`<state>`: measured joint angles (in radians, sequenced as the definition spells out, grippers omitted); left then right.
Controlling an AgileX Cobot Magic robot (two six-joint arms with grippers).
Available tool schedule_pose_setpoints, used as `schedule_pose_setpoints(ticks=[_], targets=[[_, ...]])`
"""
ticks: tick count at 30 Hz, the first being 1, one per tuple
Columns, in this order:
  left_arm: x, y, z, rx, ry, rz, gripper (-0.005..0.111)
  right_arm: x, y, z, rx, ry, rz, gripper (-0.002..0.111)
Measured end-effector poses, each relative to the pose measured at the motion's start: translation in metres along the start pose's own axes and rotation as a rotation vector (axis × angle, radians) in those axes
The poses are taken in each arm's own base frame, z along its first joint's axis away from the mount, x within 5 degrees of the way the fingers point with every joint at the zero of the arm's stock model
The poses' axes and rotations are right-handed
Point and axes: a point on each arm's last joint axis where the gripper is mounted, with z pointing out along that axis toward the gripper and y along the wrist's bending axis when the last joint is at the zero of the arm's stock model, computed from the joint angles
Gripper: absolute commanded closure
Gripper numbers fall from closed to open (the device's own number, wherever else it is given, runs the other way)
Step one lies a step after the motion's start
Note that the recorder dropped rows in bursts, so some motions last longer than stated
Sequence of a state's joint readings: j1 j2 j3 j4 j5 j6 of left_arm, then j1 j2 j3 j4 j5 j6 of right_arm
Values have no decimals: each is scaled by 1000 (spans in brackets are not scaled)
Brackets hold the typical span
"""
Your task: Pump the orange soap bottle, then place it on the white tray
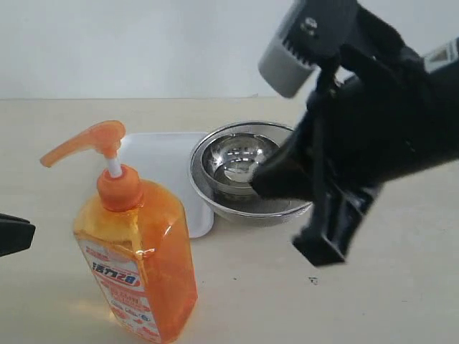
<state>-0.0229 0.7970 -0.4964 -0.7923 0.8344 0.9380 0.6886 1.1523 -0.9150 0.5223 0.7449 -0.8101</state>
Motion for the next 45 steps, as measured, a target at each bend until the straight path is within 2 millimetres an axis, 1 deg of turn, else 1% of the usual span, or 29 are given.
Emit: schedule_pose_setpoints(ticks=[3,7,10,13,15,16,18,19,21,23,24,25,26,27,30,35,39,42,45], targets=[[0,1,0,-10,-5,0,102,14,9,-5,-81,150,38,108],[0,1,0,-12,-5,1,102,32,17,0,-149,269,102,108],[0,1,0,-14,-5,2,102,49,20,8,-157,316,145,108],[-1,2,0,-23,-11,2,102,60,20,20,-141,313,188,108],[-2,3,0,-36,-21,0,102,64,19,29,-137,288,229,104],[-2,4,0,-41,-24,0,102,65,19,33,-138,267,248,101],[-3,5,0,-53,-33,0,102,63,19,39,-148,224,267,87],[-3,5,0,-57,-36,0,102,63,19,41,-152,209,265,76],[-4,6,0,-63,-40,0,102,59,17,44,-148,168,284,52],[-4,6,0,-66,-43,0,102,58,15,46,-130,139,296,32],[-4,6,0,-68,-45,0,102,56,14,46,-115,122,298,24],[-4,6,0,-69,-46,0,102,55,12,46,-101,109,300,18],[-4,6,0,-71,-47,0,102,54,11,46,-88,98,305,16],[-5,7,0,-73,-52,-3,102,54,10,47,-77,88,313,13],[-7,8,-1,-89,-80,-16,102,52,8,47,-60,68,334,14],[-10,12,-1,-127,-111,-19,102,47,11,47,-94,20,352,14],[-10,14,2,-126,-96,-30,102,37,23,49,-148,-54,275,14],[-10,16,6,-123,-83,-41,102,30,32,53,-147,-102,184,14],[-10,18,7,-122,-76,-46,102,25,43,63,-130,-116,108,14]])
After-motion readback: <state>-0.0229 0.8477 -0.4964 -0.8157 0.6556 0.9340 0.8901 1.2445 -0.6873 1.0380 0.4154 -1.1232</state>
